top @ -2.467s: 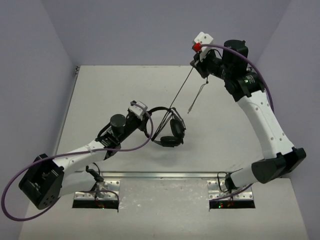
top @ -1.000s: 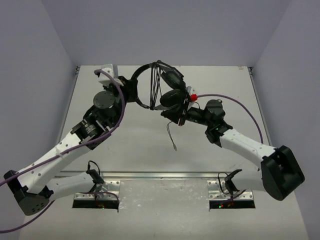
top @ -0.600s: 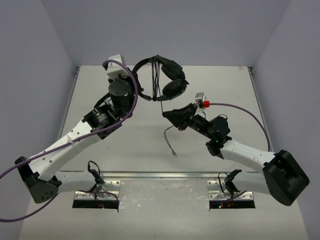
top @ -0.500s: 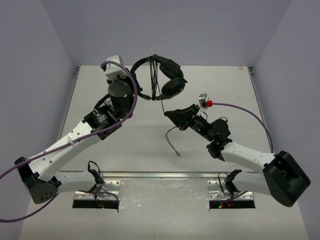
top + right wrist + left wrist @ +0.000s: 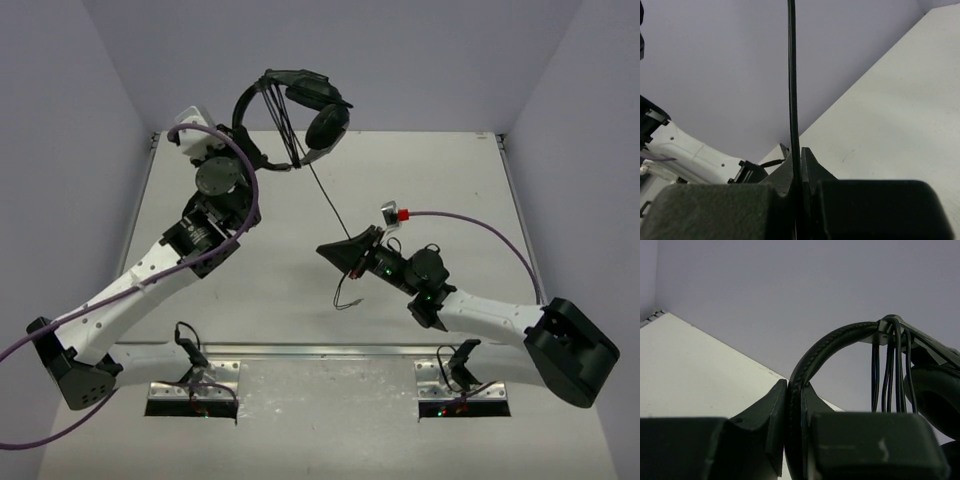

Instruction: Wrap the headphones

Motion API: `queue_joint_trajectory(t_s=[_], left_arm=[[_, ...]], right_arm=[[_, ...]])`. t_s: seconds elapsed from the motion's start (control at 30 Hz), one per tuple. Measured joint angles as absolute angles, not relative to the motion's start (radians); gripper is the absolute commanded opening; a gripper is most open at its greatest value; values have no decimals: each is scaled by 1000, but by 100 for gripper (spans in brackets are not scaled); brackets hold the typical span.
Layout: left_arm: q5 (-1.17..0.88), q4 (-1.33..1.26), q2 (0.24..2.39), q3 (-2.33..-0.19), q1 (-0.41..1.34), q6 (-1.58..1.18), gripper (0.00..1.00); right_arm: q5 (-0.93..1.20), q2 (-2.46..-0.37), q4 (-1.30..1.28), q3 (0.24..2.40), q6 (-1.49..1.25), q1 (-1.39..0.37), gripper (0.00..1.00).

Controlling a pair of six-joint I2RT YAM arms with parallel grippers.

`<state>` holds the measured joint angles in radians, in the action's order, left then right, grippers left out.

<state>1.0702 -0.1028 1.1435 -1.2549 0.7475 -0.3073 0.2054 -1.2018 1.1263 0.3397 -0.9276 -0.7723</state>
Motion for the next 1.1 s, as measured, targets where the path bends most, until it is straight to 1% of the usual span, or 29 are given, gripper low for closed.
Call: queue_joint_trajectory(t_s=[0.23, 0.4, 0.53, 0.63, 0.7, 0.77, 0.83, 1.0, 1.1], left_arm=[[992, 41, 1270, -1447, 599, -344, 0], [989, 59, 1350, -1513, 579, -288, 1], [1027, 2, 1417, -1475, 573, -178, 0], [1055, -87, 1449, -1350, 568, -121, 0], [1032, -119, 1455, -1235, 566, -111, 0], [923, -185, 1448, -1104, 563, -96, 0], [761, -280, 1430, -970, 559, -75, 1], [357, -559, 1352, -629, 556, -56, 0], [135, -658, 1340, -522, 556, -50, 0]], right_arm=[[326, -1266, 992, 493, -785, -819, 1], [346, -1266, 794, 603, -622, -900, 1], [310, -1212, 598, 690, -473, -973, 1], [245, -1168, 424, 772, -349, -999, 1], [196, -1150, 298, 828, -260, -1002, 1], [146, -1145, 157, 879, -172, -1003, 1], [104, -1145, 20, 927, -83, -1005, 1], [30, -1128, -204, 980, 109, -1015, 1], [4, -1102, -295, 982, 217, -1003, 1]])
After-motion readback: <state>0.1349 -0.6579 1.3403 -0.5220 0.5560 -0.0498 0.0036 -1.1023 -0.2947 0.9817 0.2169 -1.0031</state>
